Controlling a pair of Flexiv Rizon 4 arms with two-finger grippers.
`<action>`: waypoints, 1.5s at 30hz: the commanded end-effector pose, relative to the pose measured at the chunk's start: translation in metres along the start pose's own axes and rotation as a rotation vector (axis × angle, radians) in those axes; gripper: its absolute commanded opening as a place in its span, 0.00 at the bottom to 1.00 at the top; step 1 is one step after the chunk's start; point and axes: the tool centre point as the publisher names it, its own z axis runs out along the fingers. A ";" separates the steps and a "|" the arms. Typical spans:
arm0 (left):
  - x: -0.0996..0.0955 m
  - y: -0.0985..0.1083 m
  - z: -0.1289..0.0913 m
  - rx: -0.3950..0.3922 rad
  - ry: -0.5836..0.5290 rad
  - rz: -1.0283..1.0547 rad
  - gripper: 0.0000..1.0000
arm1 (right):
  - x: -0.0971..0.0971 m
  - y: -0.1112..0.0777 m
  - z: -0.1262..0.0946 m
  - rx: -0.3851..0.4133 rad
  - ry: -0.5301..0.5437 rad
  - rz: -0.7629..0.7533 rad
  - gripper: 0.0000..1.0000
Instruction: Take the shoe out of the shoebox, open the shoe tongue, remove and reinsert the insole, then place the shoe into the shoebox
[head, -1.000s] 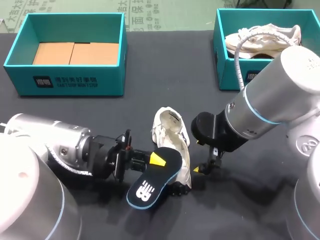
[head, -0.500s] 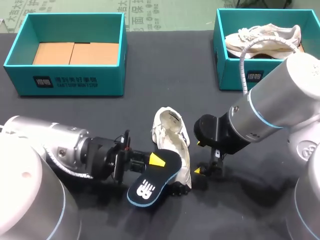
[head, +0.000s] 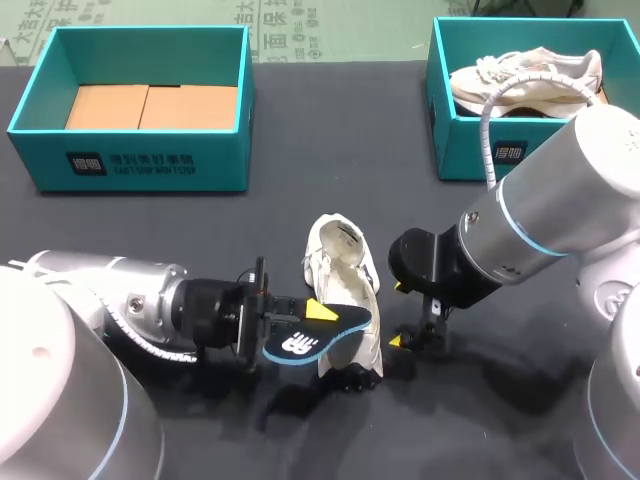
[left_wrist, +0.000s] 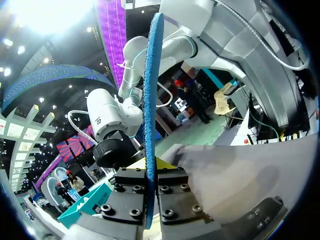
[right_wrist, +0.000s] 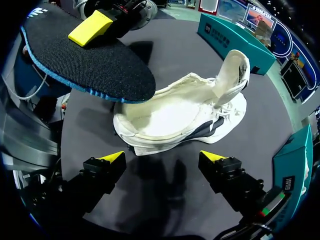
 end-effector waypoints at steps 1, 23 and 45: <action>0.000 0.003 0.003 0.003 0.001 0.000 0.00 | 0.002 0.000 0.001 0.000 -0.004 0.001 1.00; 0.005 0.027 0.016 -0.052 -0.006 -0.008 0.00 | 0.002 0.000 0.001 0.000 -0.004 0.001 1.00; 0.006 0.044 0.022 -0.080 -0.039 -0.081 0.00 | 0.002 0.000 0.001 0.000 -0.004 0.001 1.00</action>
